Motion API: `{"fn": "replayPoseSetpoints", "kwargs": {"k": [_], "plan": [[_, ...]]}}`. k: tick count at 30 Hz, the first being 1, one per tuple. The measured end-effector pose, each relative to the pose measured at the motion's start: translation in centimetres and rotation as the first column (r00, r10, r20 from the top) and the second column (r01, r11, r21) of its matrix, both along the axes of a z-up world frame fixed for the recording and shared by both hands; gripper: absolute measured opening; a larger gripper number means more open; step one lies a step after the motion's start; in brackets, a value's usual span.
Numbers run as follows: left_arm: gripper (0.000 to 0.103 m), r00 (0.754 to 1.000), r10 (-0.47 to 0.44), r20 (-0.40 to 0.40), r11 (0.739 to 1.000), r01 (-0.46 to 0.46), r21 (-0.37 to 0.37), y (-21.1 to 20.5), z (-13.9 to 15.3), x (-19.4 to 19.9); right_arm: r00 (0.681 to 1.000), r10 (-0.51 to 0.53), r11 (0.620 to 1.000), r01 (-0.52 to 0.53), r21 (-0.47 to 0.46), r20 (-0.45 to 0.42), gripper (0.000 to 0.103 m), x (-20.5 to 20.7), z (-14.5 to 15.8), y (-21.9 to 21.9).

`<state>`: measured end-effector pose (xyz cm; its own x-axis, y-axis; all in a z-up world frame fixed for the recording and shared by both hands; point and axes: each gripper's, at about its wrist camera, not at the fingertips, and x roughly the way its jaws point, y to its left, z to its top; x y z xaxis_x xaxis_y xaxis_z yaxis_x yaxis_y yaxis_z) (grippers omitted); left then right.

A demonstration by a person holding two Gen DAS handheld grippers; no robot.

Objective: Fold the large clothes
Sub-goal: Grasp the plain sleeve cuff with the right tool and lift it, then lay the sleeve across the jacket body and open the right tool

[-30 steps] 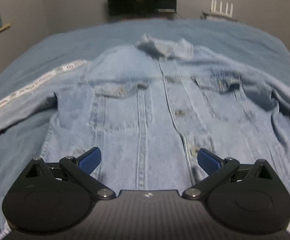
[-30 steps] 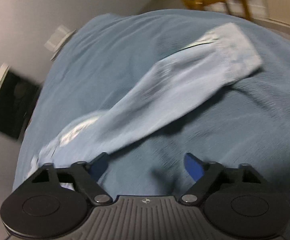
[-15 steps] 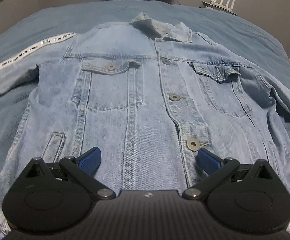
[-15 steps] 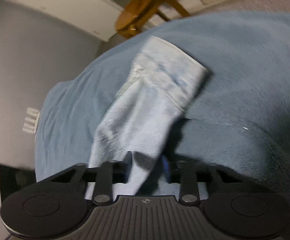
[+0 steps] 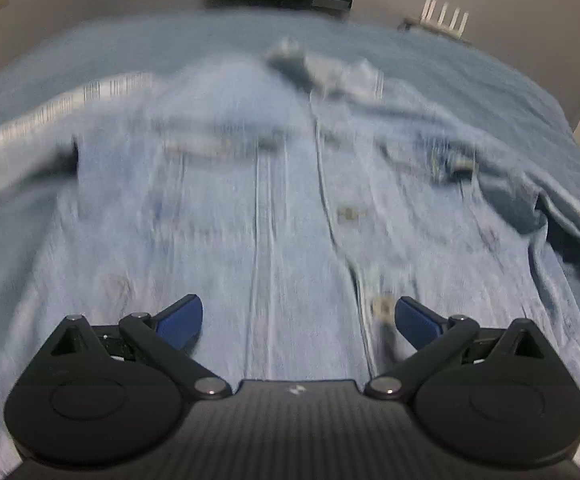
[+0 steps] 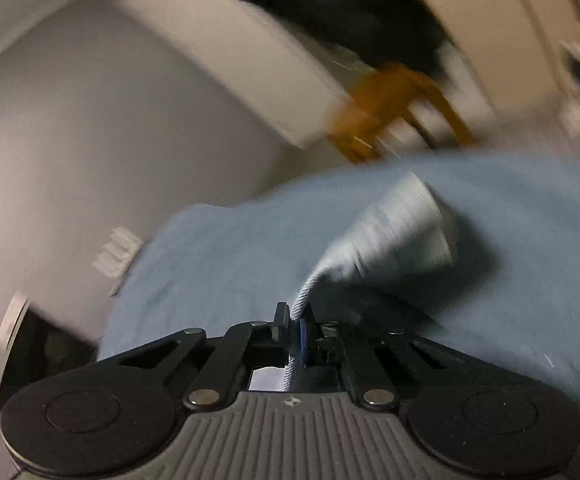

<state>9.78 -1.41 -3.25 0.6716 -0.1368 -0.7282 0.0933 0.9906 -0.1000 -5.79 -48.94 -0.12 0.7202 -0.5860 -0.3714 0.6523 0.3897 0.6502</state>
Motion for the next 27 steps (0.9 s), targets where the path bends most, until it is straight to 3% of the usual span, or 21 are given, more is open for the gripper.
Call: {"fn": "replayPoseSetpoints", "kwargs": {"k": [3,6,10,12,14,20,24,27], "plan": [[0.103,0.994,0.003,0.113,1.0,-0.006,0.029,-0.5,2.7,1.3,0.994,0.091,0.98,-0.101,-0.173,-0.063,0.006,1.6,3.2,1.9],[0.103,0.988,-0.054,0.143,0.999,0.054,0.005,-1.0,4.4,3.6,0.97,0.205,0.933,-0.234,-0.272,-0.128,0.006,4.5,5.9,3.8],[0.103,0.982,-0.026,0.186,1.0,0.024,0.014,-0.6,2.5,3.6,0.9,0.358,0.812,-0.432,-0.392,-0.249,0.006,9.3,9.2,8.1],[0.103,0.985,-0.067,0.156,0.996,0.056,0.076,-0.5,0.7,3.4,0.854,0.431,0.741,-0.519,-0.425,-0.291,0.006,11.5,11.0,11.1],[0.103,0.99,-0.088,0.11,0.992,0.077,0.102,-0.2,-0.4,4.3,0.801,0.51,0.679,-0.599,-0.424,-0.315,0.006,14.4,11.5,13.6],[0.103,0.994,-0.02,0.111,1.0,0.022,-0.019,2.3,-1.0,6.1,0.613,0.705,0.499,-0.786,-0.366,-0.355,0.006,21.4,13.5,25.7],[0.103,0.996,0.002,0.089,0.998,0.004,-0.059,3.5,-1.7,6.8,0.459,0.797,0.339,-0.878,-0.339,-0.393,0.006,25.3,13.1,33.9],[0.103,0.996,0.031,0.089,0.996,-0.023,-0.089,4.4,-1.7,7.1,0.318,0.85,0.224,-0.94,-0.258,-0.421,0.006,27.6,11.9,38.9]]}}
